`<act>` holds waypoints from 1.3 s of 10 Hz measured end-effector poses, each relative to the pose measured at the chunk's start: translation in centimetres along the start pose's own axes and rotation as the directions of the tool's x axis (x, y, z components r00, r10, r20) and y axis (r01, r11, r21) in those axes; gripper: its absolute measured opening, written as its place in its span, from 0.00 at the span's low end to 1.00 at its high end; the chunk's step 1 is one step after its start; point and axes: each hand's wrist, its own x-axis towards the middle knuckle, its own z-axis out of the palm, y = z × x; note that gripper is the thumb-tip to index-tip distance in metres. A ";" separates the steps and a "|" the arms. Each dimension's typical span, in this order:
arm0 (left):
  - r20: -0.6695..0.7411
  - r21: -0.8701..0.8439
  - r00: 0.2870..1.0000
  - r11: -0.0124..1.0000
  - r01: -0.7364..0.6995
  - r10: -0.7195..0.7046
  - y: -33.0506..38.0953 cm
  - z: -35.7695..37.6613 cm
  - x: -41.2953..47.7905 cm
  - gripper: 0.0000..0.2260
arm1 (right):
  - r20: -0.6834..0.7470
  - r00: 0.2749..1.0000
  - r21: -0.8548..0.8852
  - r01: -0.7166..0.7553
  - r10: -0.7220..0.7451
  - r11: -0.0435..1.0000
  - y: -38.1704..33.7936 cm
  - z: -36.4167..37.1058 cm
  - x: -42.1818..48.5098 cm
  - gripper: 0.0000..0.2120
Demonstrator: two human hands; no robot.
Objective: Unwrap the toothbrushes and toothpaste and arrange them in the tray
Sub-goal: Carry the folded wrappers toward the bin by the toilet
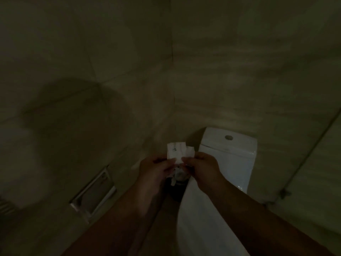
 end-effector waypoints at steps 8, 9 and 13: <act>-0.066 0.086 0.927 0.924 0.373 -0.368 -9.3 1.5 32.0 0.14 | -0.320 0.935 -0.059 -0.183 0.155 0.981 9.1 -0.4 28.9 0.11; -0.113 0.012 0.894 0.899 0.437 -0.433 -13.1 0.6 36.4 0.15 | -0.418 0.886 -0.057 -0.245 0.200 0.968 13.8 -0.2 32.4 0.10; -0.182 0.058 0.855 0.862 0.503 -0.486 -34.4 -3.3 52.1 0.07 | -0.398 0.887 -0.258 -0.353 0.234 0.899 34.7 -4.4 47.7 0.10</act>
